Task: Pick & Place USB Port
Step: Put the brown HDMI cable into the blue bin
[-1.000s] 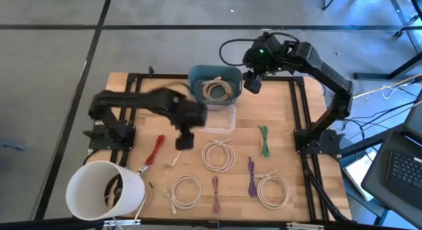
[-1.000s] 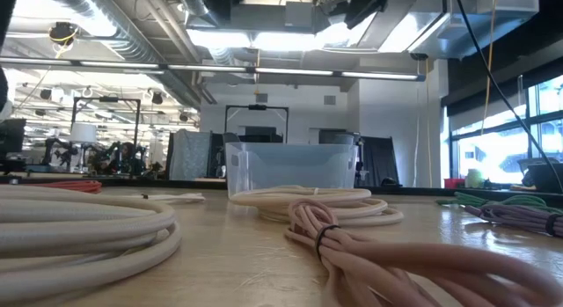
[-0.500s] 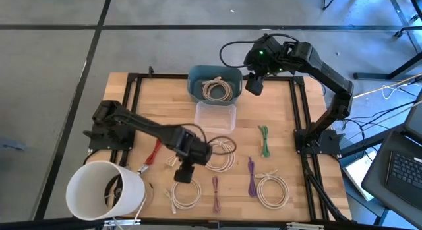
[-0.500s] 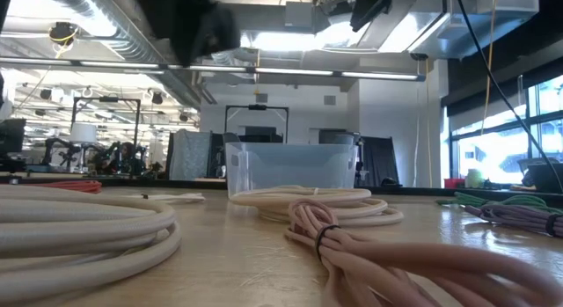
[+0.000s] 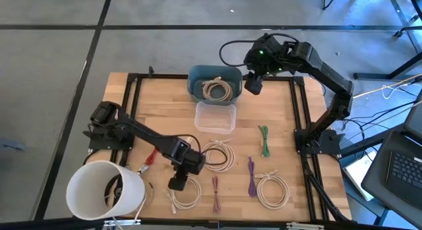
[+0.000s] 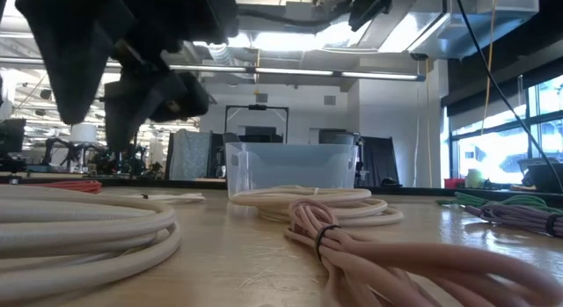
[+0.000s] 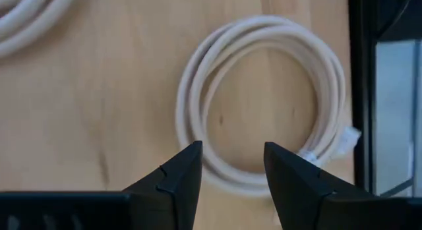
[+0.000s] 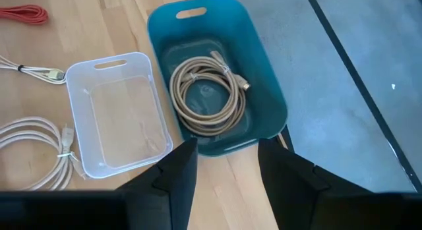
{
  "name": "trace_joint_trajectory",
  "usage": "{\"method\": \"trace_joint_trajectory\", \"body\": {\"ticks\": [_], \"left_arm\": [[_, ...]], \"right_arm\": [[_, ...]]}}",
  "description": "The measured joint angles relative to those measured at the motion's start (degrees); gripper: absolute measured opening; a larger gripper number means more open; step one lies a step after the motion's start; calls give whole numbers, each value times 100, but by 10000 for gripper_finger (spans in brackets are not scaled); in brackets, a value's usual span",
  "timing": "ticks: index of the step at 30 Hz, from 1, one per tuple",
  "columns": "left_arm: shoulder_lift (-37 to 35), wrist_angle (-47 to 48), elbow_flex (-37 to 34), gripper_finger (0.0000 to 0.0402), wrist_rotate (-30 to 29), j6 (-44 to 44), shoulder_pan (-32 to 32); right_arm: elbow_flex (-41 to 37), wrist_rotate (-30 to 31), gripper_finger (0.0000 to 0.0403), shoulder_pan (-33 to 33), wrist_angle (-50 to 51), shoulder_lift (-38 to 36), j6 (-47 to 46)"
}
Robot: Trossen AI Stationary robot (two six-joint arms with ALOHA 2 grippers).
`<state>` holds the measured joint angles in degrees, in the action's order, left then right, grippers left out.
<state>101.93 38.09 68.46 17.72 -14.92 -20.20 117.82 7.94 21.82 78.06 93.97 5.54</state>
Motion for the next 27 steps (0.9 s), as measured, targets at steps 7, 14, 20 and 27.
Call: {"method": "trace_joint_trajectory", "body": {"ticks": [7,14,20,27], "left_arm": [[2,-378,-197,156,-617,-348,-40],[2,-408,-502,154,-566,-553,-113],[2,-931,-945,154,-567,-837,-151],[-26,-1380,-1344,150,-579,-1281,-145]], "right_arm": [[0,0,163,0,-2,0,0],[0,0,163,0,-43,0,52],[0,0,163,0,-50,0,72],[0,0,163,0,-50,0,72]]}}
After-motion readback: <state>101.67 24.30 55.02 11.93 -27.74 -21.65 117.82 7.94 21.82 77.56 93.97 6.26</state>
